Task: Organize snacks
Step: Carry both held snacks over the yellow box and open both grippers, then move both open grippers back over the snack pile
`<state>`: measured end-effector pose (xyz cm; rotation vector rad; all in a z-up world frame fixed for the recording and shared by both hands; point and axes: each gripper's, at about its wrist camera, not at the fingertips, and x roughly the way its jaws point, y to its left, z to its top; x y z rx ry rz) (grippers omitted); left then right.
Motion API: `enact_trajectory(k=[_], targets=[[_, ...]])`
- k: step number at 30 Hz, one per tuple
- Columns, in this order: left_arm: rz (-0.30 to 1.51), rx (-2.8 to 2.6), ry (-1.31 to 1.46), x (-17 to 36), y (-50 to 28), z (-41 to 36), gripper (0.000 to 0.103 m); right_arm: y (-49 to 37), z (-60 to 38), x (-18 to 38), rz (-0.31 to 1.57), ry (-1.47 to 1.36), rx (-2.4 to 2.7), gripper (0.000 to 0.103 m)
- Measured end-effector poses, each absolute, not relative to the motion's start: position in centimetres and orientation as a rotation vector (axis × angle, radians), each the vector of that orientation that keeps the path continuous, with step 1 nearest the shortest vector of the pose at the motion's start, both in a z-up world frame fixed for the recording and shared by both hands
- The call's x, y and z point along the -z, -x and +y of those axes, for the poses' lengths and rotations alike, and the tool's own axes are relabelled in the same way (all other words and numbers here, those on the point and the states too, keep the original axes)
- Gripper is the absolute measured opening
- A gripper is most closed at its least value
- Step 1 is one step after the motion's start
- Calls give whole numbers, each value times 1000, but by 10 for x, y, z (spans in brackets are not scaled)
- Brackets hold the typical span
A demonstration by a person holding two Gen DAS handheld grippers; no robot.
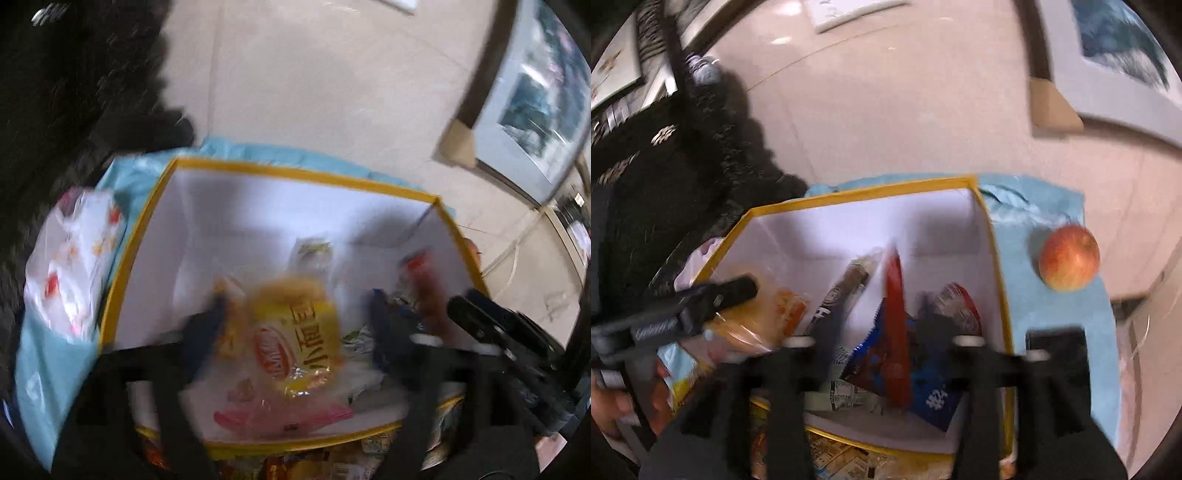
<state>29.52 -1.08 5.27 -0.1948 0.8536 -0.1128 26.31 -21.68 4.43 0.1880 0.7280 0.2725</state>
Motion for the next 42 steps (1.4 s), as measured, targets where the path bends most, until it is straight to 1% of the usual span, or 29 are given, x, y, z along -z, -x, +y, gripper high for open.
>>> enact_trajectory(k=[1,2,3,4,5,6,8,9,11,15,22,25,27,29,35,38,42], targets=[[793,78,222,-54,-287,-5,95,-257,-222,-46,679,-218,-274,60],[756,52,231,-56,-280,-1,96,-252,-226,-49,644,-231,-268,63],[733,30,234,-58,-274,3,101,-247,-229,-52,634,-228,-253,70],[728,23,238,-60,-269,5,101,-241,-232,-54,636,-227,-239,73],[730,32,242,-61,-265,7,101,-235,-236,-56,622,-238,-233,79],[736,49,244,-63,-260,8,101,-228,-240,-58,607,-249,-229,88],[745,77,239,-64,-248,9,101,-207,-246,-63,565,-262,-210,100],[742,92,232,-66,-240,9,101,-196,-249,-65,538,-266,-206,101],[735,115,217,-66,-224,10,101,-181,-252,-67,513,-270,-209,102],[732,159,197,-56,-184,13,101,-145,-261,-57,541,-316,-208,102],[721,208,131,-16,-113,21,101,-98,-271,-23,615,-348,-196,102],[758,194,92,2,-92,23,101,-86,-273,-8,652,-339,-188,102],[757,180,93,6,-84,26,101,-79,-275,-4,647,-341,-176,102],[770,159,111,8,-80,31,101,-69,-278,-5,598,-336,-141,102],[765,148,128,3,-73,34,101,-56,-275,-17,526,-223,-108,102],[757,154,126,2,-68,32,101,-52,-282,-16,514,-276,-118,102],[808,212,160,9,-70,31,101,-66,-283,-3,678,-321,-173,102]])
